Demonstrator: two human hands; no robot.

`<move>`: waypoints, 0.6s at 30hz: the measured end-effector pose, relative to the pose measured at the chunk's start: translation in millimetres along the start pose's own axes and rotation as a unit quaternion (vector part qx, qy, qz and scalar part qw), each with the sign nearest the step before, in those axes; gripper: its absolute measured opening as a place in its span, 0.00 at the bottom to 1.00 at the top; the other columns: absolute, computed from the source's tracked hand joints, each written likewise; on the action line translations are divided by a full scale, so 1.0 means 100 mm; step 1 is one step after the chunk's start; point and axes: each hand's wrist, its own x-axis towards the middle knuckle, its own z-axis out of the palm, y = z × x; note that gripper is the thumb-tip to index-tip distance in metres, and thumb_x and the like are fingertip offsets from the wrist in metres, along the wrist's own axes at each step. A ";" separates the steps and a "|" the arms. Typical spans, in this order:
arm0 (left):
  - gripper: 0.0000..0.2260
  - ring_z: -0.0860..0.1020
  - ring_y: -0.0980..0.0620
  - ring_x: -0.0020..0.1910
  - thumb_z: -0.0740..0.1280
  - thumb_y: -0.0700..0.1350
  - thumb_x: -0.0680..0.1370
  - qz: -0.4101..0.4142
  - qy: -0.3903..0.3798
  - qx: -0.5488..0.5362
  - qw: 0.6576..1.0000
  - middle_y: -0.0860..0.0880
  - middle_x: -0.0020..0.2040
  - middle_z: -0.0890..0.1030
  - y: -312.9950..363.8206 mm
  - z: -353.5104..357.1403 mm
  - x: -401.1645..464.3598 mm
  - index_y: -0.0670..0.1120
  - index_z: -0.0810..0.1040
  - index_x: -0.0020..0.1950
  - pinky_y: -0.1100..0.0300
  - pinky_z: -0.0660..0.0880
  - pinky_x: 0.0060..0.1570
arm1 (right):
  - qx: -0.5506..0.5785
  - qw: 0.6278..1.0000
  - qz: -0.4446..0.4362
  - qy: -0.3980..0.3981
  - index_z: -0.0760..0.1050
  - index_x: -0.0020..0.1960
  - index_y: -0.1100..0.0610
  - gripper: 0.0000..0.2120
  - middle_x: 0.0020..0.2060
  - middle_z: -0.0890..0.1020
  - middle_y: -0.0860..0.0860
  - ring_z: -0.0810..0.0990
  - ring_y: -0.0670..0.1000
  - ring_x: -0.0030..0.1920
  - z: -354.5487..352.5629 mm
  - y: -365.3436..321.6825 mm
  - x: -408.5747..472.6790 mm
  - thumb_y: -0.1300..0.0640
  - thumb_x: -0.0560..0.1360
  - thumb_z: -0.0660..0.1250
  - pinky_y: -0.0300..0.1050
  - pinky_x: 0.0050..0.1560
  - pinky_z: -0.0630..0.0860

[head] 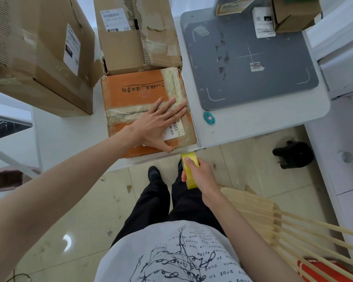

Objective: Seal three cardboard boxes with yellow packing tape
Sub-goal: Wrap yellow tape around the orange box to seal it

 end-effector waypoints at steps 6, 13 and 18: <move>0.45 0.40 0.45 0.82 0.54 0.70 0.78 0.031 0.013 -0.003 0.999 0.46 0.83 0.40 0.13 0.02 -0.08 0.45 0.40 0.83 0.39 0.44 0.79 | 0.027 0.999 0.019 -0.042 0.75 0.58 0.55 0.12 0.41 0.88 0.52 0.87 0.51 0.46 0.03 0.02 0.17 0.48 0.83 0.63 0.47 0.55 0.78; 0.32 0.41 0.42 0.82 0.53 0.60 0.85 0.041 0.046 0.020 0.998 0.47 0.84 0.42 0.45 0.25 -0.37 0.50 0.42 0.84 0.35 0.49 0.78 | 0.027 0.996 0.027 -0.084 0.76 0.61 0.53 0.11 0.45 0.88 0.49 0.84 0.52 0.56 -0.07 0.08 0.26 0.50 0.82 0.66 0.50 0.62 0.77; 0.47 0.40 0.30 0.80 0.69 0.65 0.76 -0.107 0.025 -0.021 0.994 0.40 0.83 0.40 0.47 0.16 -0.31 0.56 0.41 0.83 0.27 0.49 0.74 | 0.021 0.997 0.012 -0.077 0.77 0.60 0.57 0.11 0.44 0.88 0.55 0.87 0.54 0.48 -0.17 0.00 0.31 0.53 0.81 0.68 0.52 0.57 0.80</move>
